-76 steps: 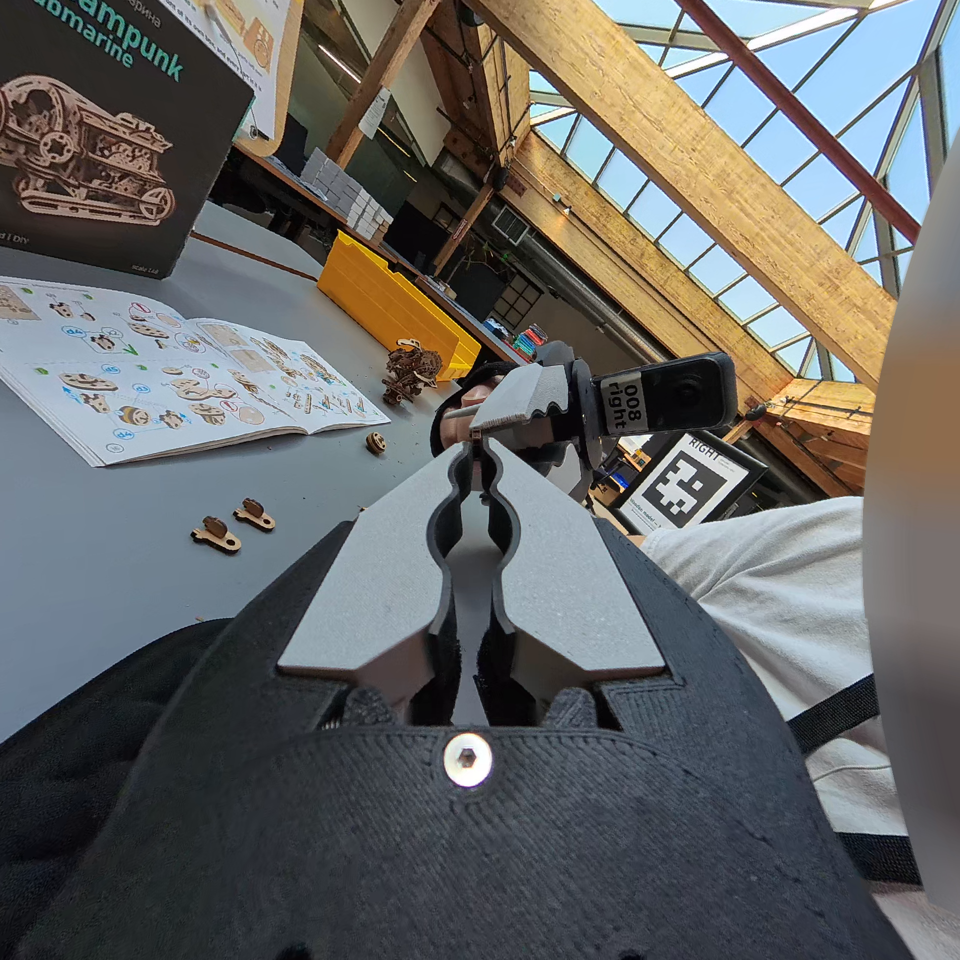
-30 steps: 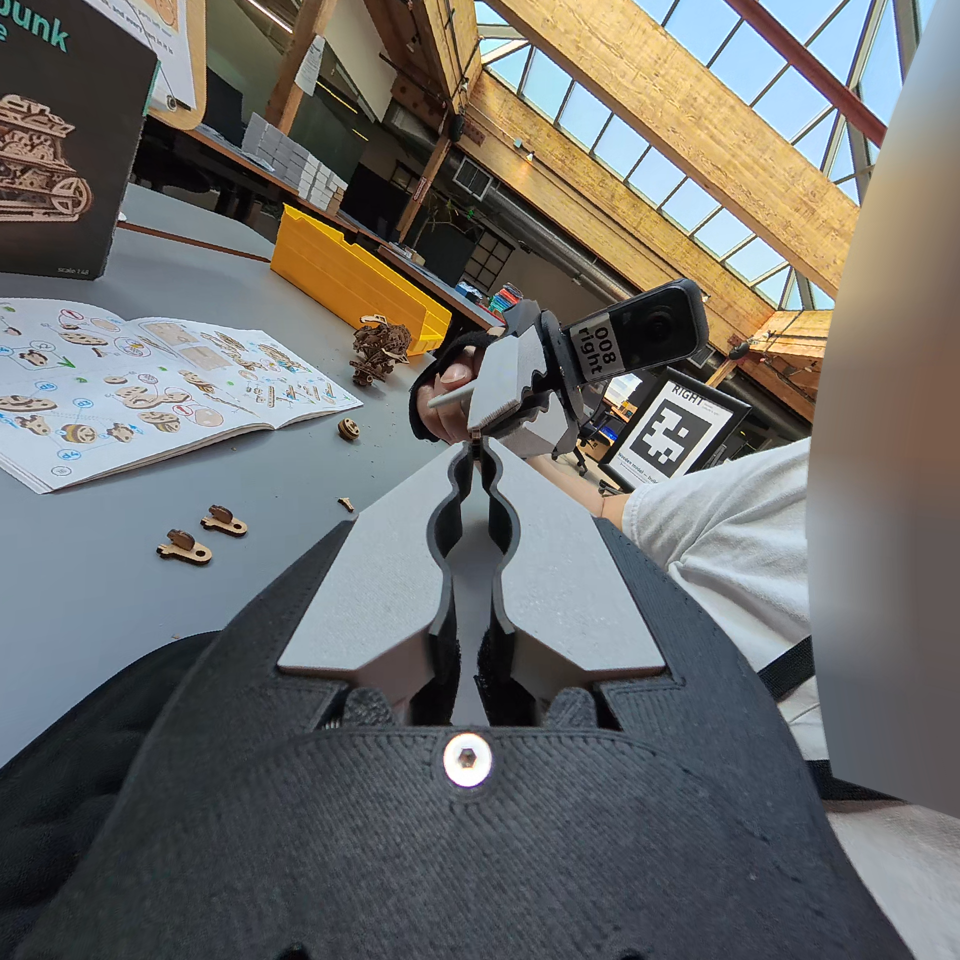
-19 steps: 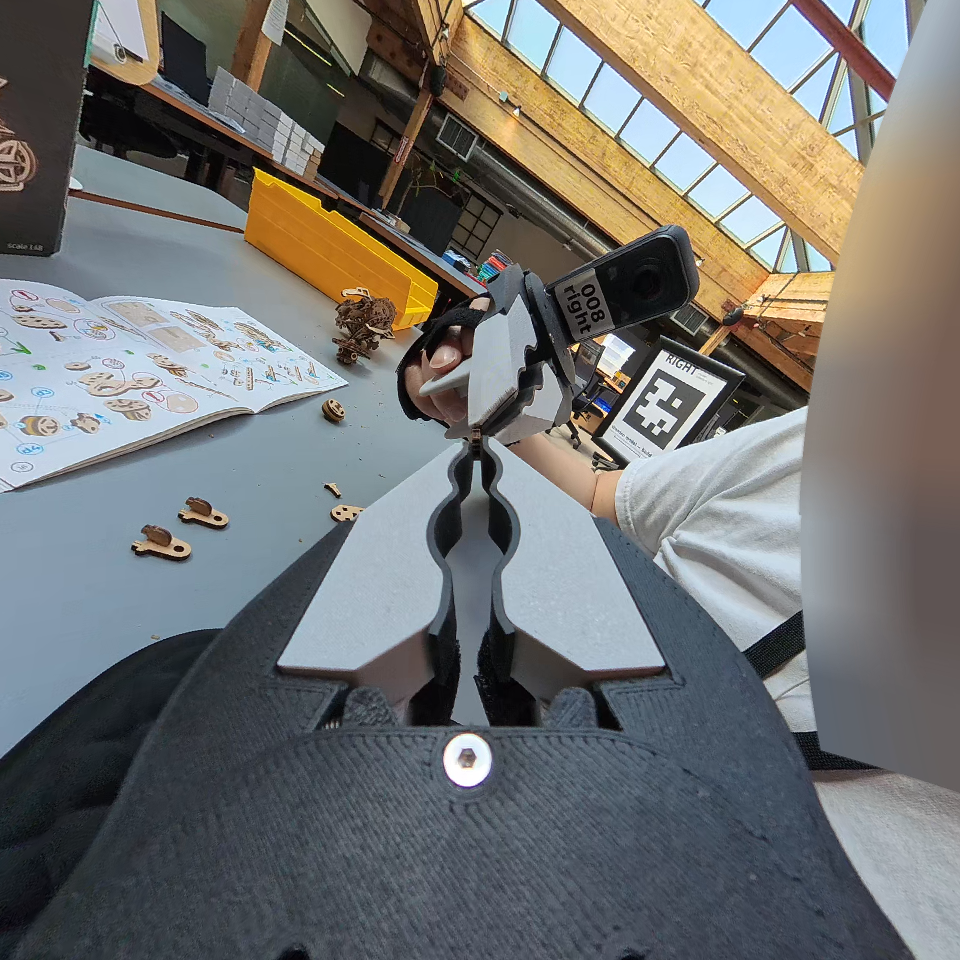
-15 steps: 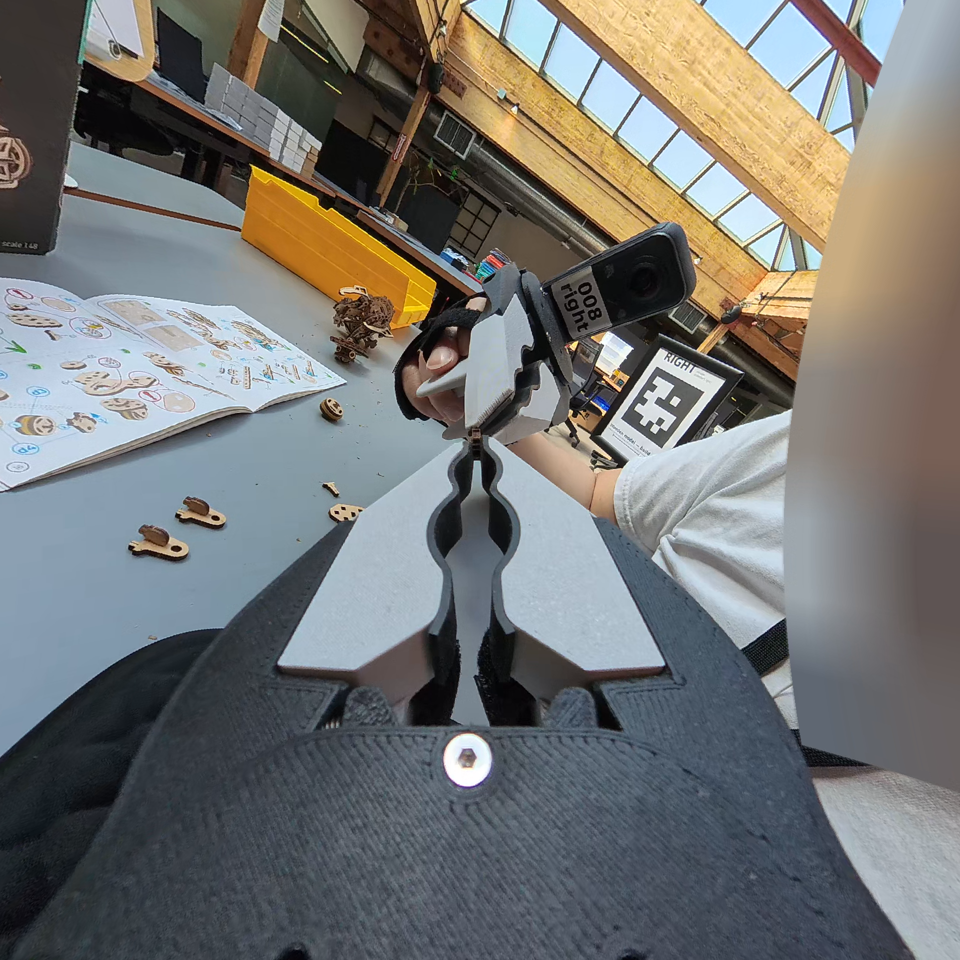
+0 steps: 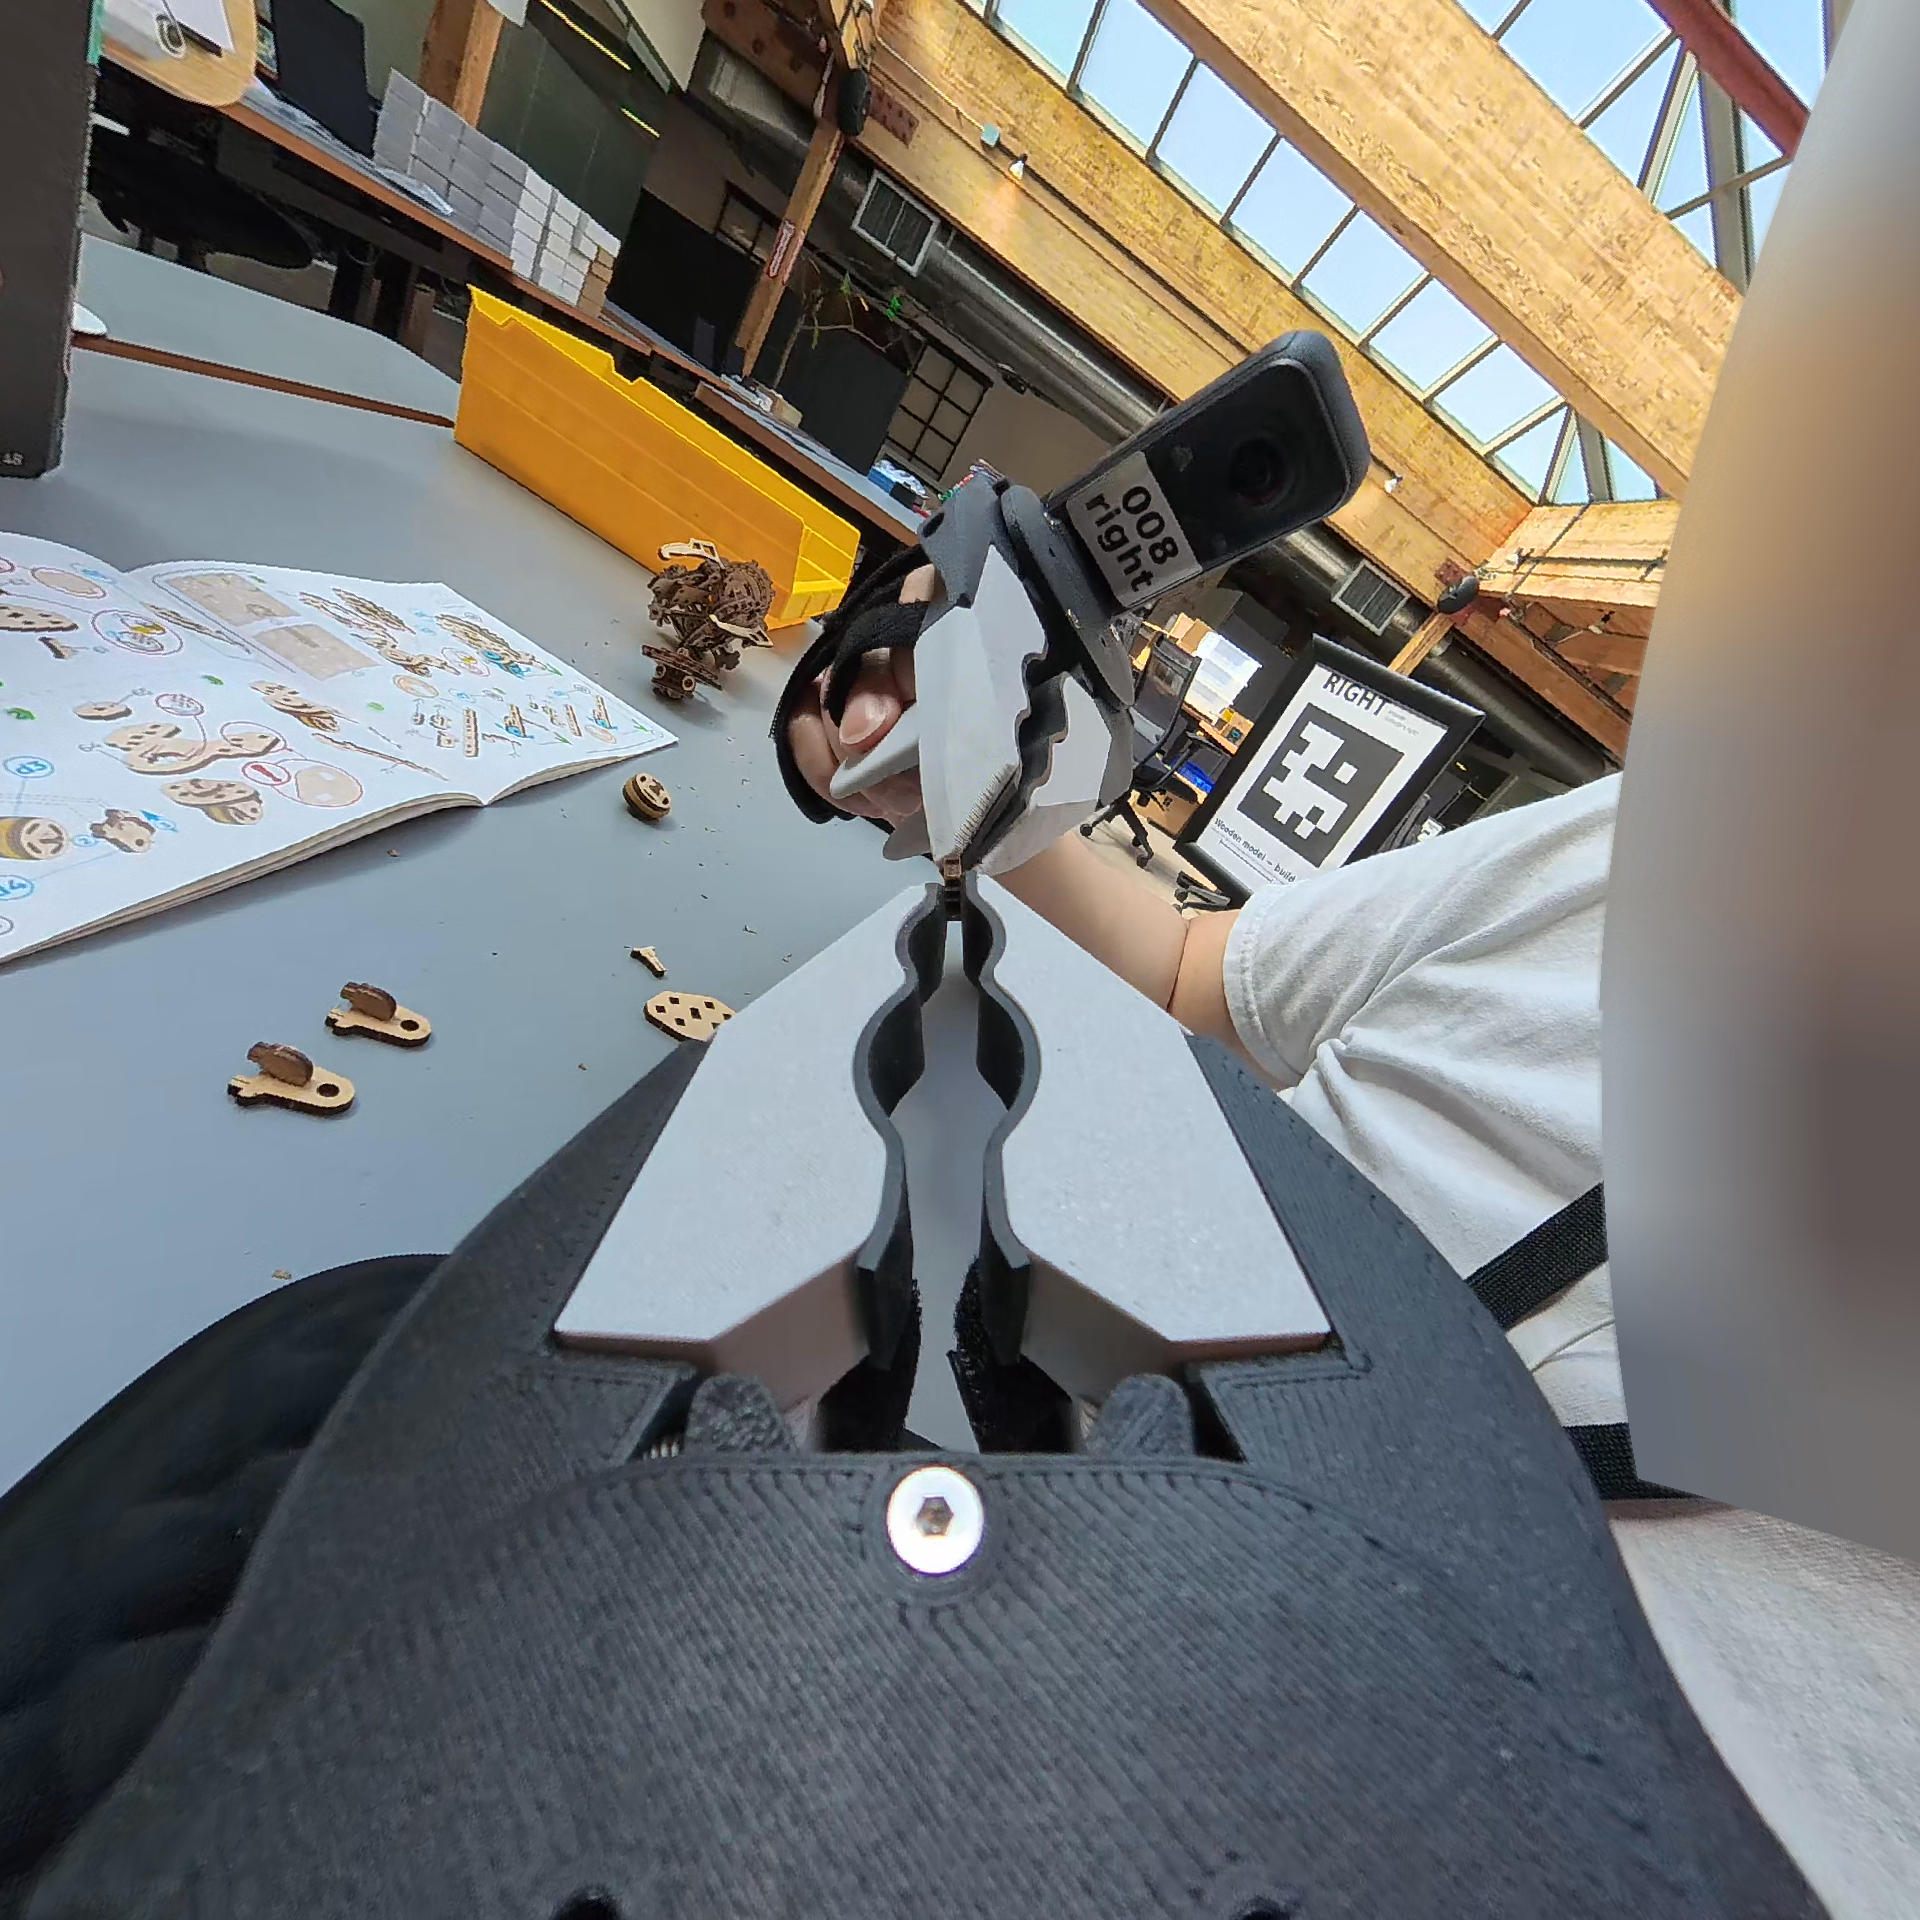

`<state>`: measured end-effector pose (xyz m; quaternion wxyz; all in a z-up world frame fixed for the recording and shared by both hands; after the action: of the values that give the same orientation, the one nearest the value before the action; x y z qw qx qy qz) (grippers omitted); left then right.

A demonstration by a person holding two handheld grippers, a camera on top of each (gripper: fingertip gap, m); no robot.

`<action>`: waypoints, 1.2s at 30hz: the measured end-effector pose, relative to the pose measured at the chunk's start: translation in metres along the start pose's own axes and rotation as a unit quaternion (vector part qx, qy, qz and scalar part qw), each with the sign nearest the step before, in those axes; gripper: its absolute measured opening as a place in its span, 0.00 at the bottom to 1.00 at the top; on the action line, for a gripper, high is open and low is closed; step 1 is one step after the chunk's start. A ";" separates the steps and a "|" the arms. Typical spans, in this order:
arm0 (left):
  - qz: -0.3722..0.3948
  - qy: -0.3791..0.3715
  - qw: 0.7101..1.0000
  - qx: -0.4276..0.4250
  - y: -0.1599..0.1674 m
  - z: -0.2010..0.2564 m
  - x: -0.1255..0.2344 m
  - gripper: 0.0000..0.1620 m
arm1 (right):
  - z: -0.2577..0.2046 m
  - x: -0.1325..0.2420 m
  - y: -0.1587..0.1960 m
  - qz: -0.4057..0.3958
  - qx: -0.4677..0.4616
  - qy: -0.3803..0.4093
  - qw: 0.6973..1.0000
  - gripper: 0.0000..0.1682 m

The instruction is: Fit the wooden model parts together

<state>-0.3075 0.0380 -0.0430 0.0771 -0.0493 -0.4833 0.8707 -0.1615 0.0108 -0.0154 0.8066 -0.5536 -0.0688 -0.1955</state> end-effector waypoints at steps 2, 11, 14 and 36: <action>-0.004 -0.003 1.000 -0.001 0.001 0.000 0.000 0.00 | 0.002 0.000 0.001 0.001 -0.019 -0.008 1.000 0.00; 0.004 -0.006 1.000 0.012 0.000 -0.004 0.001 0.00 | 0.015 0.014 0.004 0.026 -0.065 0.007 0.998 0.00; 0.014 -0.005 1.000 0.023 0.000 -0.005 0.002 0.00 | 0.014 0.008 0.006 0.035 -0.093 -0.018 0.995 0.17; 0.037 -0.001 0.995 0.091 0.001 -0.017 0.002 0.07 | -0.001 -0.011 0.009 -0.065 0.091 0.096 0.989 0.07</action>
<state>-0.3069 0.0517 -0.0526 0.0487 -0.0594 -0.4002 0.9132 -0.1681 0.0150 -0.0274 0.8420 -0.4510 -0.0446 -0.2927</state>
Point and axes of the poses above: each gripper's, where its closed fingertips meet, x back along the fingers, y out of its underside, z = x × y across the jaws, the point moved 8 cm from there along x, back along the fingers, and after that the axes turned 4 degrees about -z, right-handed, at the moved point
